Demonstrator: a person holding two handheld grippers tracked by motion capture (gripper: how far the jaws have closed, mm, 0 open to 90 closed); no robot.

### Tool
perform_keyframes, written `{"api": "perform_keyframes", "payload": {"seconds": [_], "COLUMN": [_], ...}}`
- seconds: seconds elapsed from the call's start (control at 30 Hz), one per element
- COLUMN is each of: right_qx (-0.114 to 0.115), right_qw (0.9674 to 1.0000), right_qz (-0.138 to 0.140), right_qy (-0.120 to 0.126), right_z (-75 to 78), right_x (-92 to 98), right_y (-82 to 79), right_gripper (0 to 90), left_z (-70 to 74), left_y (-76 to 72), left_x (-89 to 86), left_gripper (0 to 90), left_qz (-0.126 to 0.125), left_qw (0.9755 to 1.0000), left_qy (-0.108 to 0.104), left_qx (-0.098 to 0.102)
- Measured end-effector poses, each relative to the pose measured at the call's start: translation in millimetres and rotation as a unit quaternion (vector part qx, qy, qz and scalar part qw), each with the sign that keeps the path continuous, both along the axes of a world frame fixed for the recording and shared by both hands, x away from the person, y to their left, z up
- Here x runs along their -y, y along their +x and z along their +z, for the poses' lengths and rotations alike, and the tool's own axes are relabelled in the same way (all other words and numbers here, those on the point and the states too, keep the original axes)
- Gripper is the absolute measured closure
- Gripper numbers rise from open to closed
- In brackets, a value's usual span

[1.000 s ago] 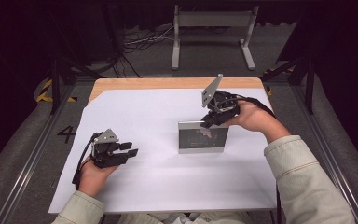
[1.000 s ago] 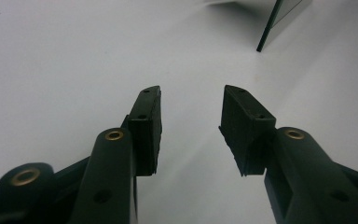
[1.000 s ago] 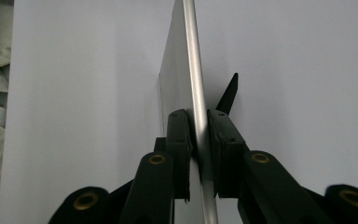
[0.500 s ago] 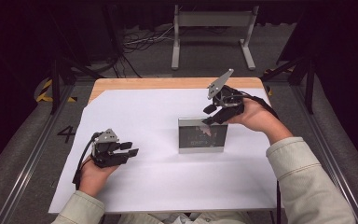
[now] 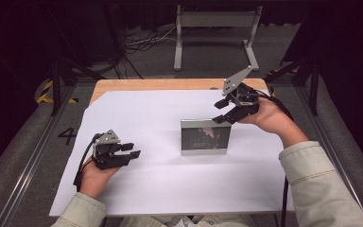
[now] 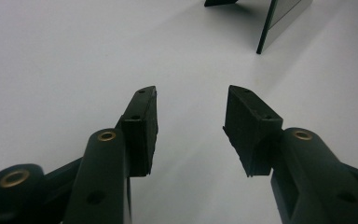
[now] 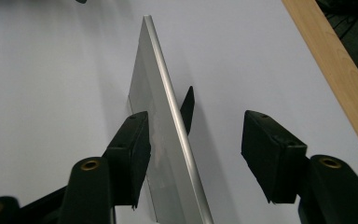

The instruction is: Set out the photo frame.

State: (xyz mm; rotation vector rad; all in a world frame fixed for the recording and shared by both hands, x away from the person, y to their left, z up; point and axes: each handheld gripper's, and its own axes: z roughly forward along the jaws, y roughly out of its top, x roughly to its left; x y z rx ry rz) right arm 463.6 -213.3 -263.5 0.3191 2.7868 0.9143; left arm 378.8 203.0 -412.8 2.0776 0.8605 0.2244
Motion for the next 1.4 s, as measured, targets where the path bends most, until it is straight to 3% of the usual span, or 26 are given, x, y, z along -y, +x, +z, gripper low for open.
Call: {"api": "perform_keyframes", "payload": {"seconds": [0.27,0.43,0.53,0.77,1.2,1.4], "right_qx": [0.014,0.024,0.026,0.026,0.016,0.011], "right_qw": [0.9995,0.9977,0.9969,0.9931,0.9880,0.9862], "right_qz": [-0.019,-0.043,-0.050,-0.077,-0.118,-0.127], "right_qy": [0.023,0.047,0.054,0.084,0.099,0.106], "right_z": [6.8,6.5,5.2,-3.1,-26.9,-35.9], "right_x": [24.7,51.0,59.0,88.9,123.7,130.3], "right_y": [-9.6,-18.1,-20.7,-30.0,-35.8,-36.9], "right_gripper": [39.8,38.0,37.5,36.2,33.8,31.1], "left_z": [0.4,0.3,0.4,0.0,0.7,1.2], "left_y": [0.1,-0.3,1.0,1.6,1.4,1.1], "left_x": [-0.8,0.3,-0.6,-1.2,-2.9,-4.4], "left_gripper": [51.8,51.1,50.8,48.1,44.4,42.7], "left_qz": [0.002,0.006,0.004,0.010,0.019,0.027], "left_qw": [1.0000,1.0000,1.0000,0.9999,0.9997,0.9995], "left_qy": [-0.001,-0.005,0.001,-0.003,-0.004,-0.009], "left_qx": [0.001,-0.003,0.004,0.001,0.011,0.016]}}
